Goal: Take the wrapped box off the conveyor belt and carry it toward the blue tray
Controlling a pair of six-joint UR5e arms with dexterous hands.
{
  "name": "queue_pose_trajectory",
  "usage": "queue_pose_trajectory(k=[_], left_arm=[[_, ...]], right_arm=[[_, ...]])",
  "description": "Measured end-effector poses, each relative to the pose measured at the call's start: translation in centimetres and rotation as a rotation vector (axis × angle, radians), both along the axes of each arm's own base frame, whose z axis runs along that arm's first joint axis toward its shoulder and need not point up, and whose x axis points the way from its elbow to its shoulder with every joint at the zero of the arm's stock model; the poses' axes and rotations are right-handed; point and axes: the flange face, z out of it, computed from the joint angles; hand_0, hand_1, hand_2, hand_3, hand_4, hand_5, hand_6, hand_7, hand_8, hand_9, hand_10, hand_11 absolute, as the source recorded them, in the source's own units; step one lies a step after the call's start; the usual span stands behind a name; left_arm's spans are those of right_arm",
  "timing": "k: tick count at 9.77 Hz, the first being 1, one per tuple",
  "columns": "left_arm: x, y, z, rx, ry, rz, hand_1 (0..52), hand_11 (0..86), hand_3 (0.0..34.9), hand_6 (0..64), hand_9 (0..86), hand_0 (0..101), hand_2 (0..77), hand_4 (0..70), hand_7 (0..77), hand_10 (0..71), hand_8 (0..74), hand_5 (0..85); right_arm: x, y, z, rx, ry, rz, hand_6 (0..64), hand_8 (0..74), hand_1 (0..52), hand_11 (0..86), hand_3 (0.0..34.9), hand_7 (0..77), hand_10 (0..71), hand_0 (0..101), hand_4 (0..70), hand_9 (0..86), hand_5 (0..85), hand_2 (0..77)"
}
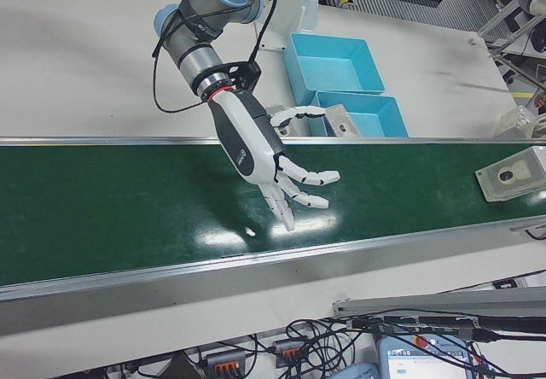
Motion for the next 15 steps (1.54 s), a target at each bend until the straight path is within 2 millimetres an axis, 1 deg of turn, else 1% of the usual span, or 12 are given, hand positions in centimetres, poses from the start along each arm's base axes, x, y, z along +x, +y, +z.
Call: queue_pose_trajectory(k=[1, 2, 3, 4, 5, 6, 8, 9, 10, 13, 14, 15], left_arm=[[0.0, 0.0, 0.0, 0.0, 0.0, 0.0, 0.0, 0.0, 0.0, 0.0, 0.0, 0, 1.1, 0.0, 0.5, 0.5, 0.5, 0.5], [0.0, 0.0, 0.0, 0.0, 0.0, 0.0, 0.0, 0.0, 0.0, 0.0, 0.0, 0, 1.1, 0.0, 0.5, 0.5, 0.5, 0.5], [0.0, 0.0, 0.0, 0.0, 0.0, 0.0, 0.0, 0.0, 0.0, 0.0, 0.0, 0, 0.5, 0.0, 0.5, 0.5, 0.0, 0.5], [0.0, 0.0, 0.0, 0.0, 0.0, 0.0, 0.0, 0.0, 0.0, 0.0, 0.0, 0, 1.1, 0.0, 0.5, 0.5, 0.5, 0.5], [0.0, 0.0, 0.0, 0.0, 0.0, 0.0, 0.0, 0.0, 0.0, 0.0, 0.0, 0, 0.5, 0.0, 0.5, 0.5, 0.5, 0.5], [0.0, 0.0, 0.0, 0.0, 0.0, 0.0, 0.0, 0.0, 0.0, 0.0, 0.0, 0, 0.5, 0.0, 0.5, 0.5, 0.5, 0.5], [0.0, 0.0, 0.0, 0.0, 0.0, 0.0, 0.0, 0.0, 0.0, 0.0, 0.5, 0, 0.5, 0.0, 0.5, 0.5, 0.0, 0.5], [0.0, 0.0, 0.0, 0.0, 0.0, 0.0, 0.0, 0.0, 0.0, 0.0, 0.5, 0, 1.1, 0.0, 0.5, 0.5, 0.5, 0.5], [0.0, 0.0, 0.0, 0.0, 0.0, 0.0, 0.0, 0.0, 0.0, 0.0, 0.0, 0, 1.1, 0.0, 0.5, 0.5, 0.5, 0.5], [0.0, 0.0, 0.0, 0.0, 0.0, 0.0, 0.0, 0.0, 0.0, 0.0, 0.0, 0, 1.1, 0.0, 0.5, 0.5, 0.5, 0.5], [0.0, 0.0, 0.0, 0.0, 0.0, 0.0, 0.0, 0.0, 0.0, 0.0, 0.0, 0, 0.5, 0.0, 0.5, 0.5, 0.5, 0.5], [0.0, 0.0, 0.0, 0.0, 0.0, 0.0, 0.0, 0.0, 0.0, 0.0, 0.0, 0, 1.1, 0.0, 0.5, 0.5, 0.5, 0.5]], right_arm=[[0.0, 0.0, 0.0, 0.0, 0.0, 0.0, 0.0, 0.0, 10.9, 7.6, 30.1, 20.7, 5.4, 43, 16.4, 2.2, 26.7, 18.5], [-0.1, 0.1, 0.0, 0.0, 0.0, -0.002, 0.0, 0.0, 10.9, 7.6, 30.0, 21.3, 5.4, 43, 17.5, 2.2, 26.7, 18.5], [-0.4, 0.2, 0.0, -0.001, 0.003, -0.007, 0.0, 0.0, 10.9, 7.6, 30.0, 20.7, 5.4, 43, 17.5, 2.2, 24.0, 18.5], [-0.9, 0.4, 0.1, -0.003, 0.006, -0.014, 0.0, 0.0, 14.2, 5.4, 30.1, 20.7, 3.3, 45, 16.4, 2.2, 16.9, 19.6], [-1.1, 0.4, 0.2, -0.005, 0.008, -0.017, 0.0, 0.0, 14.2, 4.9, 29.9, 20.7, 3.3, 46, 15.3, 2.2, 15.8, 17.5], [-1.0, 0.4, 0.3, -0.007, 0.01, -0.015, 0.0, 0.0, 11.5, 2.7, 29.9, 21.3, 1.1, 46, 11.5, 2.7, 21.3, 12.5], [-0.5, 0.0, 0.4, -0.009, 0.01, -0.006, 0.0, 0.0, 11.5, 2.7, 30.0, 21.3, 1.1, 46, 11.5, 2.7, 21.3, 13.1], [-0.3, -0.1, 0.4, -0.01, 0.011, -0.003, 0.0, 0.0, 11.5, 2.7, 29.9, 21.3, 1.1, 46, 9.8, 2.2, 15.3, 12.5], [-0.1, -0.2, 0.4, -0.01, 0.011, 0.0, 0.0, 0.0, 11.5, 2.7, 29.9, 20.7, 1.1, 45, 9.8, 2.2, 17.5, 12.5], [0.0, -0.3, 0.5, -0.011, 0.01, 0.003, 0.0, 0.0, 10.9, 2.7, 30.0, 20.7, 1.1, 45, 9.8, 2.2, 18.0, 13.1], [0.1, -0.3, 0.5, -0.011, 0.01, 0.003, 0.0, 0.0, 12.0, 2.7, 30.0, 19.6, 1.1, 45, 10.9, 2.7, 13.6, 13.6], [0.0, -0.3, 0.5, -0.011, 0.01, 0.003, 0.0, 0.0, 12.0, 3.3, 30.0, 19.6, 1.1, 45, 10.9, 2.7, 13.6, 13.6]])
